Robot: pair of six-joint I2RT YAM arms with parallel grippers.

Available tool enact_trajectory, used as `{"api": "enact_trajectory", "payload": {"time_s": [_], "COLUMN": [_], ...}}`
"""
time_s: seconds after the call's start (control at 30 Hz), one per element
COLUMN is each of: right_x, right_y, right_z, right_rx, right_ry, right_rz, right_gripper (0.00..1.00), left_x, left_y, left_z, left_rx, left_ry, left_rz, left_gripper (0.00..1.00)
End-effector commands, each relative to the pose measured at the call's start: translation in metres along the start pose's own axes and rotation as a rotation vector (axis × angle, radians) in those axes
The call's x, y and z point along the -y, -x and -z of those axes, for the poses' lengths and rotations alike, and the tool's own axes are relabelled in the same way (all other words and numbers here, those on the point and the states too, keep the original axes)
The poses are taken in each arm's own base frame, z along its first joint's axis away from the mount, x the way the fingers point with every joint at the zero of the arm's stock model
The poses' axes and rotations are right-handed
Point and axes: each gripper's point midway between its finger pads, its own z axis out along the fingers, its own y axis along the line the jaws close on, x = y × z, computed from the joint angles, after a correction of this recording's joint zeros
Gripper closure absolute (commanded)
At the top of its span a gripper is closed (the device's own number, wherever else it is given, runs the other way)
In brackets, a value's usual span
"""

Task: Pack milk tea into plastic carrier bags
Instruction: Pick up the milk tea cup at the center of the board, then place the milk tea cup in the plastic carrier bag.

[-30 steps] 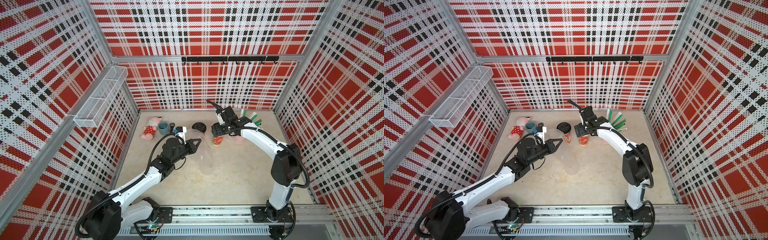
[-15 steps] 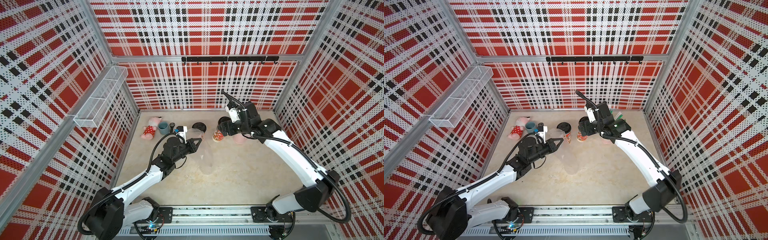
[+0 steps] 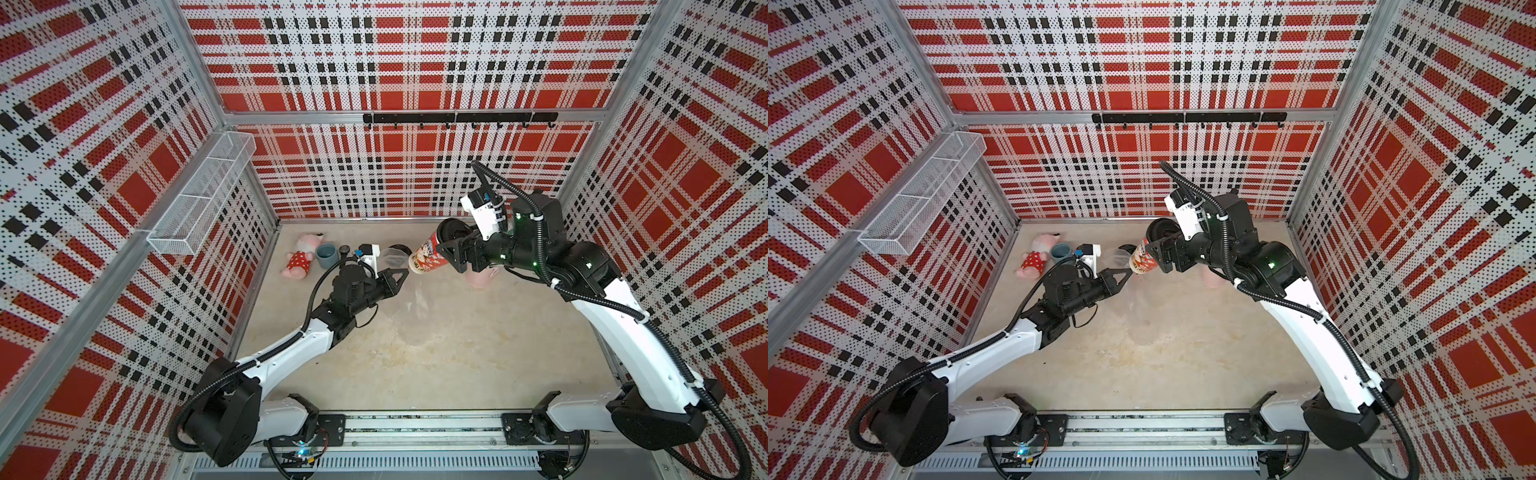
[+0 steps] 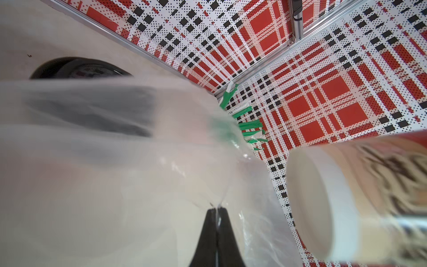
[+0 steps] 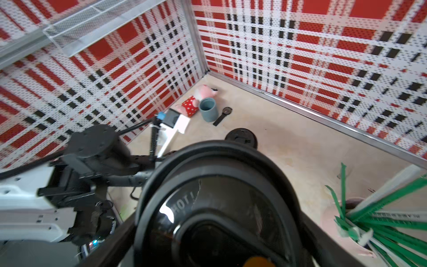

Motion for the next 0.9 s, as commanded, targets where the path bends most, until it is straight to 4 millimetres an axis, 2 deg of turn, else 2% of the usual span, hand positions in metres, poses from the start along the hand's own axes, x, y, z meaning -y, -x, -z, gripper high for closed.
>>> {"api": "enact_trajectory", "payload": {"time_s": [0.0, 0.1, 0.27, 0.5, 0.87], "right_x": [-0.030, -0.031, -0.014, -0.005, -0.001], "right_y": [0.001, -0.004, -0.021, -0.027, -0.034], "right_z": [0.004, -0.005, -0.019, -0.018, -0.016], "right_rx": [-0.008, -0.029, -0.080, -0.093, -0.118], "right_ry": [0.105, 0.113, 0.036, -0.015, -0.034], "right_rz": [0.056, 0.049, 0.036, 0.039, 0.038], "right_gripper": [0.18, 0.19, 0.19, 0.18, 0.17], "left_x": [0.015, 0.019, 0.019, 0.013, 0.010], "left_y": [0.010, 0.011, 0.014, 0.013, 0.015], "left_z": [-0.002, -0.001, 0.010, 0.021, 0.033], "left_rx": [0.016, 0.015, 0.043, 0.060, 0.093], "left_ry": [-0.050, -0.060, -0.060, -0.051, -0.058], "left_rz": [-0.015, -0.018, -0.020, -0.015, -0.017], "left_gripper": [0.98, 0.98, 0.98, 0.98, 0.99]}}
